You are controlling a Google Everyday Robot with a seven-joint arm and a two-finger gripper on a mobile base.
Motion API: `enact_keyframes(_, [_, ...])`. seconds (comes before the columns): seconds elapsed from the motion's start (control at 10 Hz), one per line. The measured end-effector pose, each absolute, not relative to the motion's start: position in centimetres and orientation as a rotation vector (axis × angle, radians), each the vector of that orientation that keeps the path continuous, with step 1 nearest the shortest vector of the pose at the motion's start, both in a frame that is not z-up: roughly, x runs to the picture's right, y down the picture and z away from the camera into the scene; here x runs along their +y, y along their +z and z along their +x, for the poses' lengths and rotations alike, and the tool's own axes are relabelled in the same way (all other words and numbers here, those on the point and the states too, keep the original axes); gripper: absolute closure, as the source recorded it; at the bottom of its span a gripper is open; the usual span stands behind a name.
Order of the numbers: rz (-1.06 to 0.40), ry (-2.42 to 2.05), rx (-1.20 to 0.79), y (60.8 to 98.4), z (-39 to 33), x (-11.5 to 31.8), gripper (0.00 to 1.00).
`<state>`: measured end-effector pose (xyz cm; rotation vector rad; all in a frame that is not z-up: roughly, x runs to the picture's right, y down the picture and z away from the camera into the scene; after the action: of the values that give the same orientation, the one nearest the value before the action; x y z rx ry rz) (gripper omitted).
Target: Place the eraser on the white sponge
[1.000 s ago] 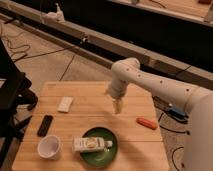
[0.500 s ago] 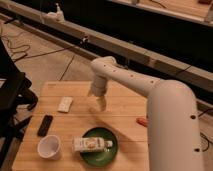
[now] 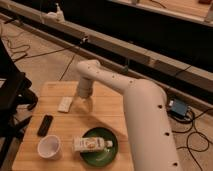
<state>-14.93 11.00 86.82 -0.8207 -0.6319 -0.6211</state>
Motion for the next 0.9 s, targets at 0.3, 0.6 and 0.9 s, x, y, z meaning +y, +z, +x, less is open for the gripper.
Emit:
enact_keyframes(0.3, [-0.818,-0.691,-0.707,85.5,-18.7,11.8,0.20])
enact_keyframes(0.6, [-0.823,-0.746,-0.761,84.4,-21.4,13.0,0.20])
enact_keyframes(0.9, [-0.835,-0.775,-0.774,84.0,-22.3,14.0,0.20])
